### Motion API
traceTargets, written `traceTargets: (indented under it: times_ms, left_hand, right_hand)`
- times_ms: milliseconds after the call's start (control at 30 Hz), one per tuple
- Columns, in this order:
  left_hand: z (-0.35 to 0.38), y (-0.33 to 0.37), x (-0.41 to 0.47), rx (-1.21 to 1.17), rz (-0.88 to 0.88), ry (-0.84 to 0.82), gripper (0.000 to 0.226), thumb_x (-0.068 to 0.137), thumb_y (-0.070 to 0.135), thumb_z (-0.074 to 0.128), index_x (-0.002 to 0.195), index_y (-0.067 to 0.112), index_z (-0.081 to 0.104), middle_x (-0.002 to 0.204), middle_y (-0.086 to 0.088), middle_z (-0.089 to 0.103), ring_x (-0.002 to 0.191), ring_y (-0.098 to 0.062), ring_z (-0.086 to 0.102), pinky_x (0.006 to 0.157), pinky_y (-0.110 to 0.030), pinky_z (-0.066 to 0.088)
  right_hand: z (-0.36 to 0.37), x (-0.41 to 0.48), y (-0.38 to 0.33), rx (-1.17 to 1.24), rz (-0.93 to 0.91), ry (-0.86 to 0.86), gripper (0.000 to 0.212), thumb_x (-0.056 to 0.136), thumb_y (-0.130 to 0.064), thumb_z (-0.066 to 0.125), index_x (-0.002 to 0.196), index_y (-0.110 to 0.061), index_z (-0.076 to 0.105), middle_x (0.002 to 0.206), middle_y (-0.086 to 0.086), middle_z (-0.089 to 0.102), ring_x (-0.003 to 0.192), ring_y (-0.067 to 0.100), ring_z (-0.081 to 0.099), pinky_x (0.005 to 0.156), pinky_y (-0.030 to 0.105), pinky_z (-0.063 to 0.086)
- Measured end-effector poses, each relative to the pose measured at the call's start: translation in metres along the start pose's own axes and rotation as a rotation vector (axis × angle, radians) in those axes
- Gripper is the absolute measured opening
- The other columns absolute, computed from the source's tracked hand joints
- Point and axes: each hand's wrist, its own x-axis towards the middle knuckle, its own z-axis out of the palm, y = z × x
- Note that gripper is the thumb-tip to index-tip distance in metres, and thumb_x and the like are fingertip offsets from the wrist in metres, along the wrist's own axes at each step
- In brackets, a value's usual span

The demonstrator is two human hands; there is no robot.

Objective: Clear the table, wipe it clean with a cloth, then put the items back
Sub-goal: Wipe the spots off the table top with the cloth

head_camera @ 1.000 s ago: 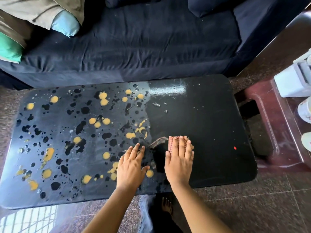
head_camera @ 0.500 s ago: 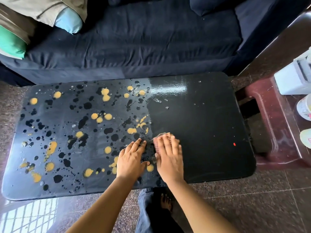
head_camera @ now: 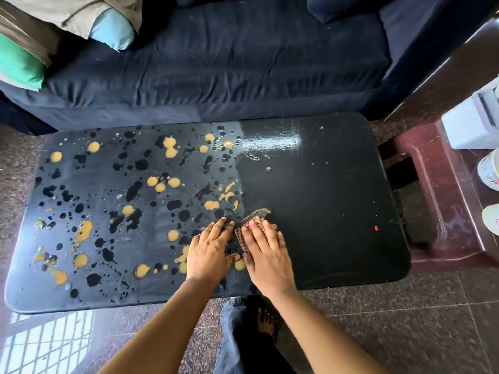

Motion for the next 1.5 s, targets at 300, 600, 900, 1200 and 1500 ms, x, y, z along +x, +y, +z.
traceTargets:
  times_ms: [300, 600, 900, 1200, 1500]
  left_hand:
    - [0.0, -0.001, -0.003, 0.009, -0.005, -0.021, 0.077, 0.09, 0.053, 0.051, 0.151, 0.035, 0.009, 0.159, 0.013, 0.005, 0.146, -0.013, 0.008, 0.116, -0.033, 0.017]
    - [0.002, -0.004, -0.003, 0.028, 0.006, -0.019, 0.077, 0.089, 0.057, 0.049, 0.151, 0.035, 0.008, 0.159, 0.012, 0.006, 0.146, -0.014, 0.009, 0.116, -0.034, 0.018]
    - [0.001, -0.008, 0.0, 0.017, 0.037, -0.033, 0.074, 0.09, 0.055, 0.048, 0.151, 0.035, 0.01, 0.159, 0.013, 0.007, 0.146, -0.014, 0.011, 0.116, -0.033, 0.016]
    - [-0.006, -0.02, 0.003, 0.034, 0.11, -0.113, 0.075, 0.091, 0.038, 0.054, 0.151, 0.037, 0.009, 0.159, 0.014, 0.001, 0.146, -0.013, 0.011, 0.116, -0.035, 0.016]
    - [-0.014, -0.028, 0.005, 0.103, 0.164, -0.197, 0.088, 0.087, 0.033, 0.062, 0.151, 0.035, 0.003, 0.158, 0.016, -0.006, 0.146, -0.012, 0.01, 0.116, -0.034, 0.015]
  right_hand:
    - [0.0, -0.016, 0.005, 0.08, 0.383, 0.093, 0.058, 0.088, -0.036, 0.038, 0.143, -0.018, 0.039, 0.15, 0.004, 0.037, 0.14, 0.031, 0.028, 0.11, 0.05, 0.028]
    - [0.003, -0.044, 0.032, -0.004, 0.359, 0.042, 0.057, 0.09, -0.038, 0.034, 0.144, -0.021, 0.039, 0.152, 0.001, 0.034, 0.14, 0.029, 0.028, 0.11, 0.051, 0.027]
    - [0.01, -0.05, -0.006, 0.014, 0.13, 0.032, 0.055, 0.092, -0.039, 0.036, 0.144, -0.022, 0.036, 0.152, -0.002, 0.033, 0.14, 0.027, 0.031, 0.11, 0.051, 0.03]
    - [0.011, -0.048, -0.025, 0.107, 0.367, 0.067, 0.059, 0.089, -0.038, 0.038, 0.145, -0.018, 0.035, 0.152, 0.005, 0.033, 0.141, 0.031, 0.023, 0.112, 0.049, 0.02]
    - [0.012, -0.062, -0.005, 0.057, 0.336, -0.001, 0.059, 0.09, -0.039, 0.034, 0.146, -0.021, 0.032, 0.155, 0.0, 0.027, 0.141, 0.029, 0.026, 0.11, 0.052, 0.029]
